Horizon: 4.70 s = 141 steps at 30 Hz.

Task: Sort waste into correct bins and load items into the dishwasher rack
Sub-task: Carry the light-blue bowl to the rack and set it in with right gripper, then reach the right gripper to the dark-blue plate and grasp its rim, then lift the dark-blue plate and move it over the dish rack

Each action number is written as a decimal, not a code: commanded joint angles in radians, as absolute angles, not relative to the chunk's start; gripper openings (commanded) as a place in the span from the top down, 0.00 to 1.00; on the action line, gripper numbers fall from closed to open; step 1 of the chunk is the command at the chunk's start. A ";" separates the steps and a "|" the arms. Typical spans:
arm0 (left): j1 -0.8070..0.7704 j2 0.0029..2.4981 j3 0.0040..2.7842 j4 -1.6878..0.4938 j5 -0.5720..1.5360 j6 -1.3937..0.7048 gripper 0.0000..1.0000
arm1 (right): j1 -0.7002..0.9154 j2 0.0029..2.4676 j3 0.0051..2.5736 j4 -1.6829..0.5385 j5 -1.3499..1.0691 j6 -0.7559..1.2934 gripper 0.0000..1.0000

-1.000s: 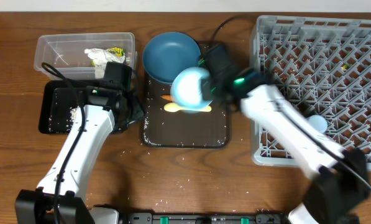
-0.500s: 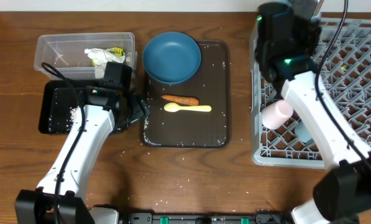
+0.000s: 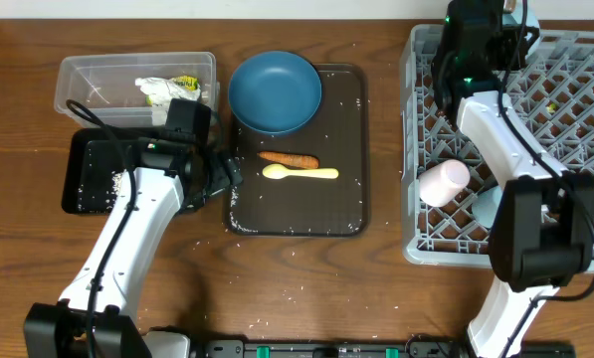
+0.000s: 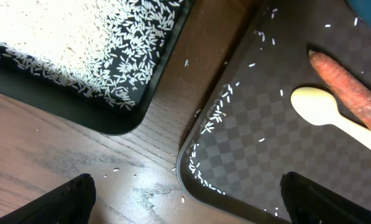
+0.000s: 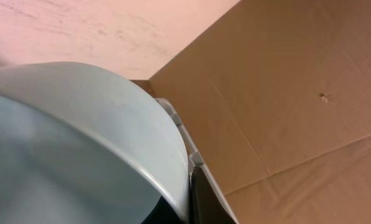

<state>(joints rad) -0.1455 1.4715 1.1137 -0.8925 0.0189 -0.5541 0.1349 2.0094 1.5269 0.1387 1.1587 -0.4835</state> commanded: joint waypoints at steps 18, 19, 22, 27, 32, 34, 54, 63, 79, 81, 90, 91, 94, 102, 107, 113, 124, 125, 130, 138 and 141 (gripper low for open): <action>-0.139 1.464 1.136 -0.896 0.007 -0.559 0.02 | 0.122 2.146 1.533 0.145 1.075 -0.464 0.99; -0.139 1.464 1.136 -0.896 0.007 -0.559 0.02 | 0.130 2.146 1.533 0.138 1.050 -0.464 0.99; -0.139 1.464 1.136 -0.896 0.007 -0.559 0.02 | 0.155 2.146 1.533 0.090 0.983 -0.464 0.99; -0.139 1.464 1.136 -0.896 0.007 -0.559 0.02 | 0.201 2.146 1.533 -0.091 0.927 -0.464 0.99; -0.139 1.464 1.136 -0.896 0.007 -0.559 0.02 | 0.252 2.146 1.533 -0.223 0.927 -0.464 0.99; -0.139 1.464 1.136 -0.896 0.007 -0.559 0.02 | 0.279 2.145 1.533 -0.258 0.927 -0.459 0.99; -0.139 1.464 1.136 -0.896 0.007 -0.559 0.02 | 0.374 1.845 1.534 -0.364 0.384 -0.303 0.01; -0.139 1.464 1.136 -0.896 0.007 -0.559 0.02 | 0.379 1.794 1.533 -0.507 -0.358 -0.138 0.08; -0.141 1.464 1.135 -0.870 0.007 -0.559 0.01 | 0.497 2.090 1.545 -0.221 0.061 0.513 0.26; -0.141 1.464 1.135 -0.870 0.007 -0.559 0.01 | 0.497 2.127 1.545 -0.216 0.064 0.532 0.27; -0.141 1.464 1.135 -0.870 0.007 -0.559 0.01 | 0.497 2.218 1.545 -0.175 0.052 0.535 0.44; -0.141 1.464 1.135 -0.870 0.007 -0.559 0.01 | 0.497 2.219 1.545 -0.175 0.052 0.535 0.51; -0.141 1.464 1.135 -0.870 0.007 -0.559 0.01 | 0.497 2.220 1.545 -0.176 0.052 0.535 0.78; -0.141 1.464 1.135 -0.870 0.007 -0.559 0.01 | 0.496 2.218 1.545 -0.278 0.052 0.533 0.99; -0.141 1.464 1.135 -0.870 0.007 -0.559 0.01 | 0.473 2.174 1.546 -0.289 -0.007 0.471 0.99; -0.141 1.464 1.135 -0.870 0.007 -0.559 0.01 | 0.412 2.000 1.546 -0.297 -0.042 0.353 0.99; -0.141 1.464 1.135 -0.870 0.007 -0.559 0.01 | 0.270 1.598 1.546 -0.431 0.459 0.271 0.99; -0.141 1.464 1.135 -0.870 0.007 -0.559 0.01 | 0.255 1.576 1.546 -0.435 0.556 0.263 0.99; -0.141 1.464 1.135 -0.870 0.007 -0.559 0.01 | 0.187 1.538 1.546 -0.367 0.916 0.105 0.99; -0.141 1.464 1.135 -0.870 0.007 -0.559 0.01 | 0.002 1.585 1.545 -0.114 1.050 -0.378 0.99; -0.141 1.464 1.135 -0.870 0.007 -0.559 0.01 | -0.061 1.625 1.545 -0.105 1.049 -0.484 0.99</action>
